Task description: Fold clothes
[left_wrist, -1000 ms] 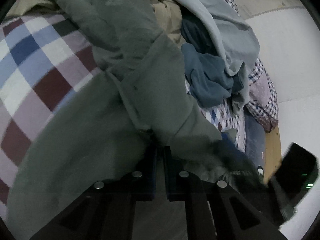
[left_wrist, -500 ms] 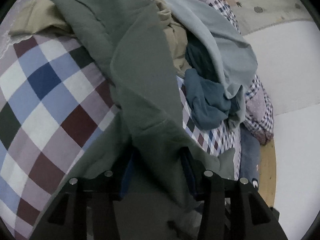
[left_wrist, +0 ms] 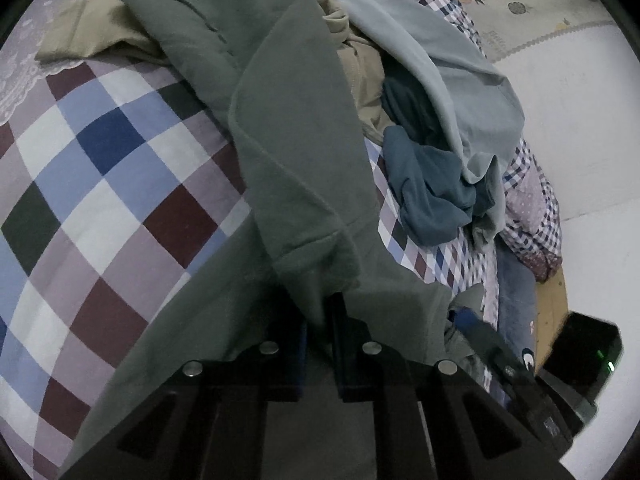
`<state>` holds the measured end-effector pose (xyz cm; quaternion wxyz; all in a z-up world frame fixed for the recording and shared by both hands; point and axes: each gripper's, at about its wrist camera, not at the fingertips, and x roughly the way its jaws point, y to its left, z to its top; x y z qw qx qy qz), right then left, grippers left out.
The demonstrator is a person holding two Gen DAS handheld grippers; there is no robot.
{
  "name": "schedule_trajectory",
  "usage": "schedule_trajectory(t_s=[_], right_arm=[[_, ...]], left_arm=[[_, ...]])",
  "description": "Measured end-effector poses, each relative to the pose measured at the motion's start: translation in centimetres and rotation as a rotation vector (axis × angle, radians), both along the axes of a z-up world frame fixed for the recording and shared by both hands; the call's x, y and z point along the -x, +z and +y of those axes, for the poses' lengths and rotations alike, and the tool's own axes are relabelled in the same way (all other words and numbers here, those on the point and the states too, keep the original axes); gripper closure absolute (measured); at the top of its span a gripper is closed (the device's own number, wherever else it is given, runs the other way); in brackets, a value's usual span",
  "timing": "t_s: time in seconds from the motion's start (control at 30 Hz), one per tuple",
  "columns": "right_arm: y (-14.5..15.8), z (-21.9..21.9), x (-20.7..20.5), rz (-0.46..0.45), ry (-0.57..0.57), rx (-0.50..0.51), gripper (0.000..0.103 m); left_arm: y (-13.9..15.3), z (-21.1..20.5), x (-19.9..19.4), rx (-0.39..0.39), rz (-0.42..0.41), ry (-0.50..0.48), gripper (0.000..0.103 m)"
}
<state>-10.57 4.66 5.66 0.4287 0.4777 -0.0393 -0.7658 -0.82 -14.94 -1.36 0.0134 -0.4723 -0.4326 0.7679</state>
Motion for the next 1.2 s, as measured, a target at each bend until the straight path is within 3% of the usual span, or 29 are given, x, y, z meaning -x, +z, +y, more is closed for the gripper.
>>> schedule_trajectory(t_s=[0.2, 0.23, 0.27, 0.3, 0.47, 0.8, 1.0, 1.1, 1.2], right_arm=[[-2.2, -1.8, 1.9, -0.098, -0.024, 0.041, 0.062], [-2.1, -2.2, 2.1, -0.100, -0.021, 0.056, 0.071], [-1.8, -2.4, 2.1, -0.095, -0.020, 0.063, 0.090], [-1.5, -2.7, 2.4, -0.084, -0.026, 0.061, 0.100], [1.5, -3.2, 3.9, 0.004, -0.062, 0.053, 0.102], [10.6, -3.6, 10.4, 0.225, -0.214, 0.024, 0.102], [12.9, -6.3, 15.4, 0.305, -0.311, -0.057, 0.102], [14.0, -6.2, 17.0, 0.354, -0.394, -0.051, 0.102], [14.2, -6.3, 18.4, 0.344, -0.436, -0.078, 0.101]], left_arm=[[-0.1, -0.2, -0.1, -0.012, 0.003, 0.001, 0.092], [-0.1, -0.2, 0.0, -0.015, 0.004, 0.004, 0.092], [0.0, -0.2, 0.0, -0.018, 0.003, 0.007, 0.092], [0.0, -0.3, 0.1, -0.021, 0.002, 0.009, 0.091], [0.7, -1.4, 0.0, -0.071, 0.026, 0.068, 0.069], [1.7, -3.6, -0.3, -0.152, 0.060, 0.146, 0.066], [1.7, -3.7, -0.4, -0.172, 0.064, 0.161, 0.066], [1.4, -4.0, -0.3, -0.177, 0.058, 0.165, 0.066], [1.2, -4.3, -0.3, -0.177, 0.053, 0.170, 0.066]])
